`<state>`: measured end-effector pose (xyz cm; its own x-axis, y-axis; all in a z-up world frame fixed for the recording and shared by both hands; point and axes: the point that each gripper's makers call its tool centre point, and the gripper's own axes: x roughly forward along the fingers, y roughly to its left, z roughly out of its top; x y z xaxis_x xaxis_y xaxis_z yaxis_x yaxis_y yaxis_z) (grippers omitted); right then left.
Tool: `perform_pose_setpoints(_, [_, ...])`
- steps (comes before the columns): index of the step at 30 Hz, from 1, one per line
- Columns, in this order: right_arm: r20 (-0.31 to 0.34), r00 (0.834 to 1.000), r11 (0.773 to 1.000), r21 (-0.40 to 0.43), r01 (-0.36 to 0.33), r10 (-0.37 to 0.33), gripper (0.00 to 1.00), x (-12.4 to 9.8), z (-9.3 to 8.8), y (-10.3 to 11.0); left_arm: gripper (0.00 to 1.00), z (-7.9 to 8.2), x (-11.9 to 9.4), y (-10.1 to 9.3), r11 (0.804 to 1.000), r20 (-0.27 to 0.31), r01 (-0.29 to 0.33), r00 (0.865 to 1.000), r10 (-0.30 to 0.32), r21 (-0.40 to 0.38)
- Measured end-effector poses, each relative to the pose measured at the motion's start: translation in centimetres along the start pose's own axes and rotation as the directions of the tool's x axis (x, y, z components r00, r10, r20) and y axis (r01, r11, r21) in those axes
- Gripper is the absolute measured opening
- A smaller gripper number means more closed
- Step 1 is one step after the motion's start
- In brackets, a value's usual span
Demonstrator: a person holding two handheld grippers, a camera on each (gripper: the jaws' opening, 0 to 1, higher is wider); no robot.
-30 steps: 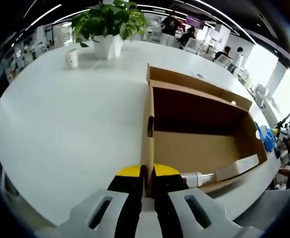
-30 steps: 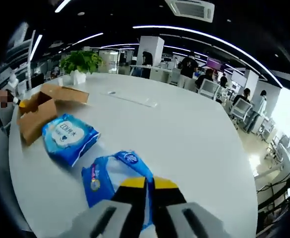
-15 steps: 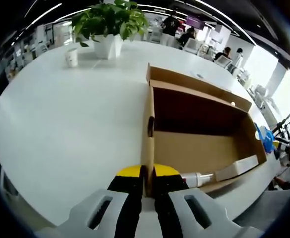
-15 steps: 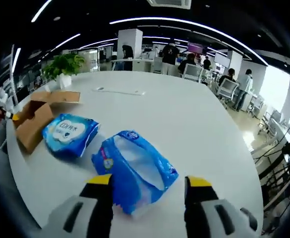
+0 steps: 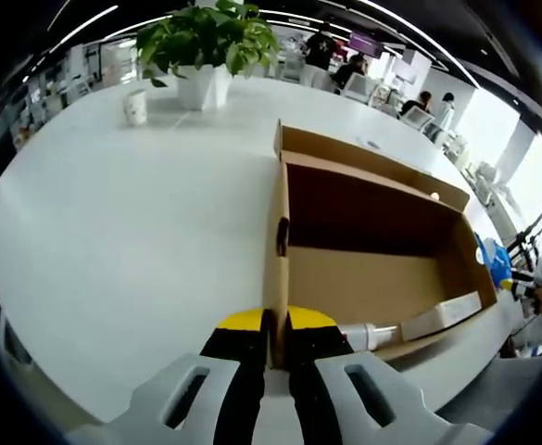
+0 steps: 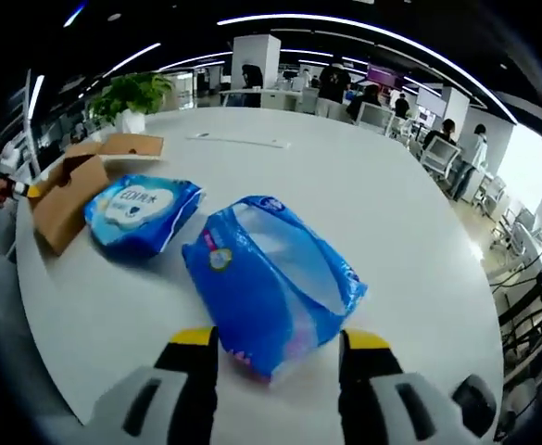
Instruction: Operate the shoe box by opening the lid, removing the specified soft item, and placing it in the target area until the item is outside and the box remains undamaged.
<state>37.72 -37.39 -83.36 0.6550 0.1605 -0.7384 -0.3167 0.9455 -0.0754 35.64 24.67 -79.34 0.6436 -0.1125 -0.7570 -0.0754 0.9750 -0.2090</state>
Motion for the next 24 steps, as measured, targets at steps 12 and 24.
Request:
perform_pose_setpoints(12, [0.001,0.997,0.992,-0.098,-0.076,0.077,0.47,0.8,0.8,-0.2,0.05,0.1,0.0,0.1,1.000,0.000,0.004,1.000,-0.004,-0.005])
perform_pose_setpoints(24, [-0.039,0.985,0.957,-0.233,-0.171,0.167,0.46,1.4,1.3,-0.3,0.05,0.1,0.0,0.1,1.000,-0.001,0.004,1.000,-0.004,-0.002])
